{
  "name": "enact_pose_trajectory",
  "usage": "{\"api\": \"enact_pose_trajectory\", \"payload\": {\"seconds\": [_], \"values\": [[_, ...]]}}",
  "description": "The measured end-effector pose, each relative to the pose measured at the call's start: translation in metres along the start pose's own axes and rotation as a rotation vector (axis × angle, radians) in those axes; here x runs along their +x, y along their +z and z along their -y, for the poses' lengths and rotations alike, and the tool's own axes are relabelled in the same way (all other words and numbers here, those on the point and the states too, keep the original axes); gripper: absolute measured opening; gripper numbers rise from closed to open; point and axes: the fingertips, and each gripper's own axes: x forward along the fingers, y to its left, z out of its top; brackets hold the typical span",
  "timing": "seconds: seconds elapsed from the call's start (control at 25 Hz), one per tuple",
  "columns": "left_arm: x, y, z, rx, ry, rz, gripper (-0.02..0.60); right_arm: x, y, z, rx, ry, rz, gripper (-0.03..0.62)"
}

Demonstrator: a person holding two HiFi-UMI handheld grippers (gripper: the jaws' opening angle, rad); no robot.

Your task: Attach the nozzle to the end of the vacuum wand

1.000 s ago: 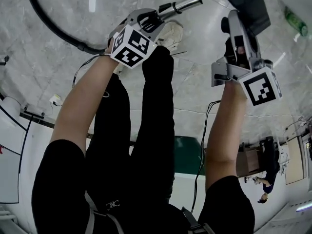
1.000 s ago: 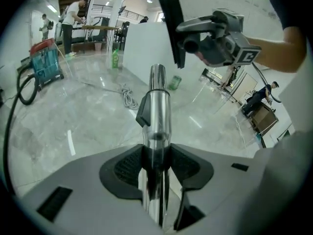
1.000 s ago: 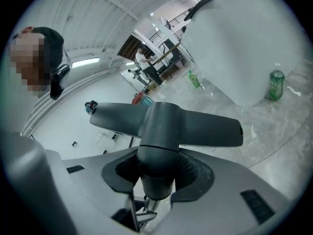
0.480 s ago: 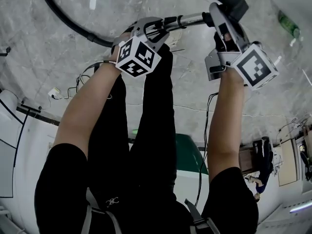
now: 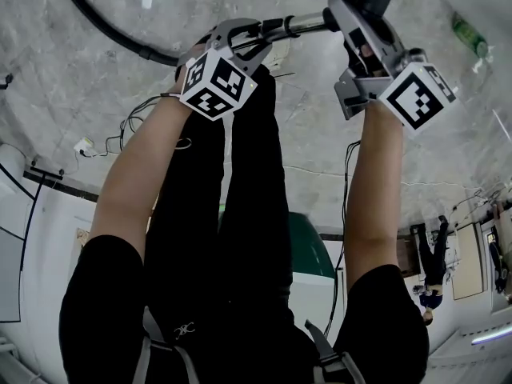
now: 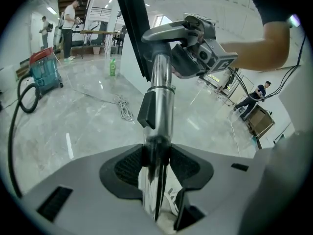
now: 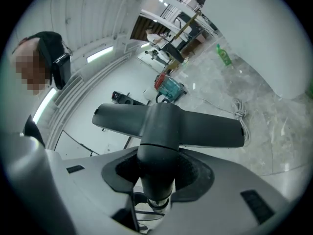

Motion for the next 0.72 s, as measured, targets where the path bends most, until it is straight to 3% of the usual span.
{"api": "enact_pose_trajectory", "payload": {"seconds": [0.16, 0.36, 0.44, 0.64, 0.72], "values": [[-0.011, 0.005, 0.002, -0.031, -0.034, 0.029, 0.175, 0.001, 0.003, -0.021, -0.047, 0.142, -0.039, 0.166], [-0.023, 0.024, 0.0, -0.047, -0.061, 0.057, 0.175, -0.004, 0.017, -0.04, -0.103, 0.247, -0.033, 0.166], [-0.029, 0.025, -0.001, -0.064, -0.042, 0.043, 0.175, -0.003, 0.018, -0.045, -0.095, 0.206, -0.015, 0.166], [-0.03, 0.023, -0.005, -0.066, -0.031, 0.007, 0.169, 0.004, 0.019, -0.035, -0.074, -0.074, 0.042, 0.166], [-0.03, 0.022, -0.005, -0.059, -0.056, 0.005, 0.167, 0.006, 0.018, -0.036, -0.075, -0.058, 0.028, 0.166]]}}
